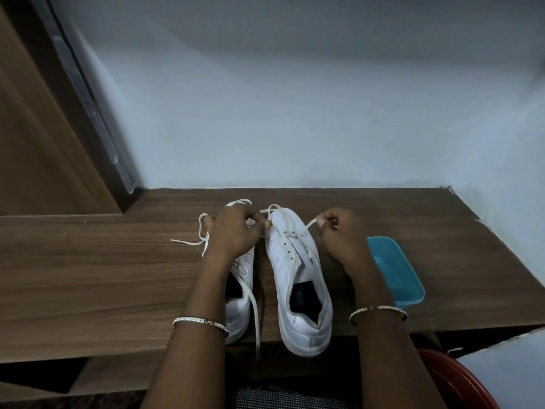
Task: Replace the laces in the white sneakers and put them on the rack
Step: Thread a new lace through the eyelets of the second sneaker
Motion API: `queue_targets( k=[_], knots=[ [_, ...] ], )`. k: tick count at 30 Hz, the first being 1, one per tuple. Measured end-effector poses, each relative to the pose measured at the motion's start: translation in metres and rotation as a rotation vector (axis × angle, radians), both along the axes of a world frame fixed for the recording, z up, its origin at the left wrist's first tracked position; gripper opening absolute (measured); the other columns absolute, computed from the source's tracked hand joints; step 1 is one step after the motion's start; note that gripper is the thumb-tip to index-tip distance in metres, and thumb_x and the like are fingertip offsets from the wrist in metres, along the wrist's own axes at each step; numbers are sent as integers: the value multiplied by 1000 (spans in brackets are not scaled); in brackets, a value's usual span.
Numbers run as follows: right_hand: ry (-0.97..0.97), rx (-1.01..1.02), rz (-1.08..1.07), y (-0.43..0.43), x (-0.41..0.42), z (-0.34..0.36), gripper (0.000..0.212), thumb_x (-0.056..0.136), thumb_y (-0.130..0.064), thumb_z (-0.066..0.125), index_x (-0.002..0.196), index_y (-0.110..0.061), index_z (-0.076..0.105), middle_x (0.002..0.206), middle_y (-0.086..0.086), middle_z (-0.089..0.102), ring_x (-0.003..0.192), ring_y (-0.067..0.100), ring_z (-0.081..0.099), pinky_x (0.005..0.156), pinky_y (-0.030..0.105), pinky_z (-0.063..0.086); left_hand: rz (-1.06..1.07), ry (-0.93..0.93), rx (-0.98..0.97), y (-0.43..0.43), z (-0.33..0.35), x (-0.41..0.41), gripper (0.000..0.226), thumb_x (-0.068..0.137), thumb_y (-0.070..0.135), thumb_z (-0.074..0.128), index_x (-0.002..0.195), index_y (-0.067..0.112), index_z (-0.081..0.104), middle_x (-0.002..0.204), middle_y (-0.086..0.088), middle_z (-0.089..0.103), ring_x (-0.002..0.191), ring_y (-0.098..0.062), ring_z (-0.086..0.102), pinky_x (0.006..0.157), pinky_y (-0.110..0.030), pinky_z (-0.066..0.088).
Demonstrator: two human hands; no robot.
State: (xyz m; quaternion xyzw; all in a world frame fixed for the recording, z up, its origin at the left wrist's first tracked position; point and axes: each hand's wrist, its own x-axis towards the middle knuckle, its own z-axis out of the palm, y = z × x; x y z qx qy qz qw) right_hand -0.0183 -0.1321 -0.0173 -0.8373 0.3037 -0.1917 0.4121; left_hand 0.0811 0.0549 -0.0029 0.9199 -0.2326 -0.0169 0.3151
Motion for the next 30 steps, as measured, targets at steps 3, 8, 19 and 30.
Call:
queue_targets(
  k=[3,8,19,30],
  knots=[
    [-303,473,-152,-7,-2,8,20,100,-10,51,85,-16,63,85,3,71,88,19,67,69,26,46,36,162,-362,3,3,5,22,90,25,67,68,26,67,76,15,69,83,-4,64,76,-25,37],
    [-816,1308,-223,-17,-15,27,26,104,-4,37,85,-10,53,72,10,66,69,24,72,83,46,59,18,640,-1147,7,25,2,23,99,14,51,75,14,53,93,-11,76,94,-21,72,81,-28,53],
    [-354,243,-223,-12,-25,33,12,83,-25,73,72,-23,69,59,-12,58,55,4,51,56,22,40,90,265,-912,26,25,3,32,87,33,71,70,22,47,61,0,47,51,-15,37,48,-27,28],
    [186,-133,165,5,-4,1,6,85,-30,74,81,-25,74,86,-8,72,83,10,62,72,27,44,-12,-41,276,5,9,-5,24,82,55,68,89,32,73,92,8,69,97,-19,64,77,-32,49]
  ],
)
